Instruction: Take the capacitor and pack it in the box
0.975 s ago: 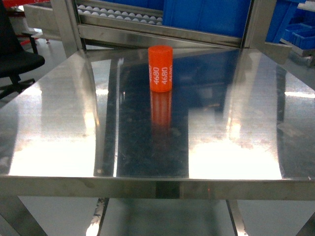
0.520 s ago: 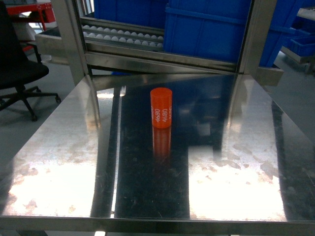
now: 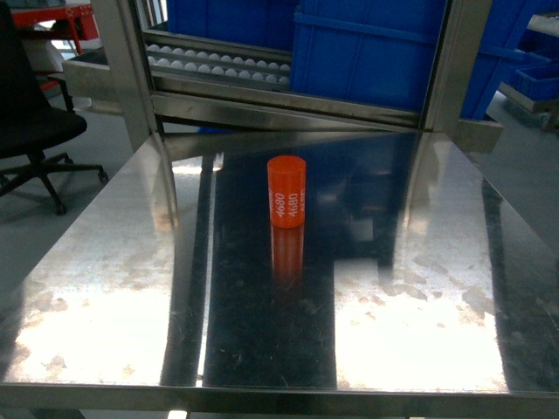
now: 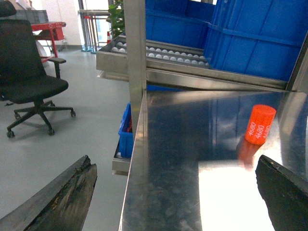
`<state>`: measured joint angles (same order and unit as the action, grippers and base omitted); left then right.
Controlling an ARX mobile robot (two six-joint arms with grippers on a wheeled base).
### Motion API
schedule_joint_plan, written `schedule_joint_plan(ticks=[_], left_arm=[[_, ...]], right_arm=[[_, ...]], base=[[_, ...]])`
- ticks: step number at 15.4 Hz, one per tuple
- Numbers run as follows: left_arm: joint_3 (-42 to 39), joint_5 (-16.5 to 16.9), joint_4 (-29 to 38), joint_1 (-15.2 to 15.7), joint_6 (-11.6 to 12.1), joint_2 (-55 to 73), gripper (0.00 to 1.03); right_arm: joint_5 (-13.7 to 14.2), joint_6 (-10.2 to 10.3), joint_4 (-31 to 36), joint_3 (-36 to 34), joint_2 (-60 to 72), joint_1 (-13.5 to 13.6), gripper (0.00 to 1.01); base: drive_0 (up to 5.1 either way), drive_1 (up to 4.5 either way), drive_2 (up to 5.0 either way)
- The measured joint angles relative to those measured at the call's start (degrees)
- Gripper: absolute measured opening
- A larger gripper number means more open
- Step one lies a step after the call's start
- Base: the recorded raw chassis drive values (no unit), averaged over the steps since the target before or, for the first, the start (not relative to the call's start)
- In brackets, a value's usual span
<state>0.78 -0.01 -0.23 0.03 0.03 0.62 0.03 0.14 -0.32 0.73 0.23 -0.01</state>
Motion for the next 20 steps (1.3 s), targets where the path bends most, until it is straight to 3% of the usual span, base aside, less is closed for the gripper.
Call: schedule_joint_plan(ticks=[3,4,5,7,10,11,14,20], left_arm=[[0.02,-0.61,-0.24,-0.33,-0.11,0.24,0.98],[0.07,-2.86,3.87,-2.32,-1.33,4.15,0.98],[1.20,-2.40,11.63,-4.59,-2.03,12.94,0.98],[5.62,2.86,32.20,-8.50,-2.93,37.22,0.98],[15.06,6.78,51.60,-11.23,-2.62,65.16,0.98],[18.91,7.41,54.66,-12.00,-2.69,74.12,0.98],[28.63,10.23,59.17,-14.86,-3.45,92.76,0.98],[48.13,10.93,57.24,-20.20,-3.63,116.72,0.98]], right_arm=[[0.00,0.00,0.00,0.00,0.00,0.00,0.98],[0.02,0.02,-0.02,0.00,0.00,0.00,0.98],[-0.04,0.00,0.00,0.00,0.00,0.00,0.98],[0.00,0.00,0.00,0.00,0.00,0.00,0.98],[-0.02,0.00,0.00,0.00,0.00,0.00,0.98],[-0.02,0.00,0.00,0.00,0.00,0.00,0.98],[-0.02,0.00,0.00,0.00,0.00,0.00,0.98],[-0.02,0.00,0.00,0.00,0.00,0.00,0.98]], base=[[0.0,0.00,0.0],[0.0,0.00,0.0],[0.0,0.00,0.0],[0.0,0.00,0.0],[0.0,0.00,0.0],[0.0,0.00,0.0],[0.0,0.00,0.0],[0.0,0.00,0.0]])
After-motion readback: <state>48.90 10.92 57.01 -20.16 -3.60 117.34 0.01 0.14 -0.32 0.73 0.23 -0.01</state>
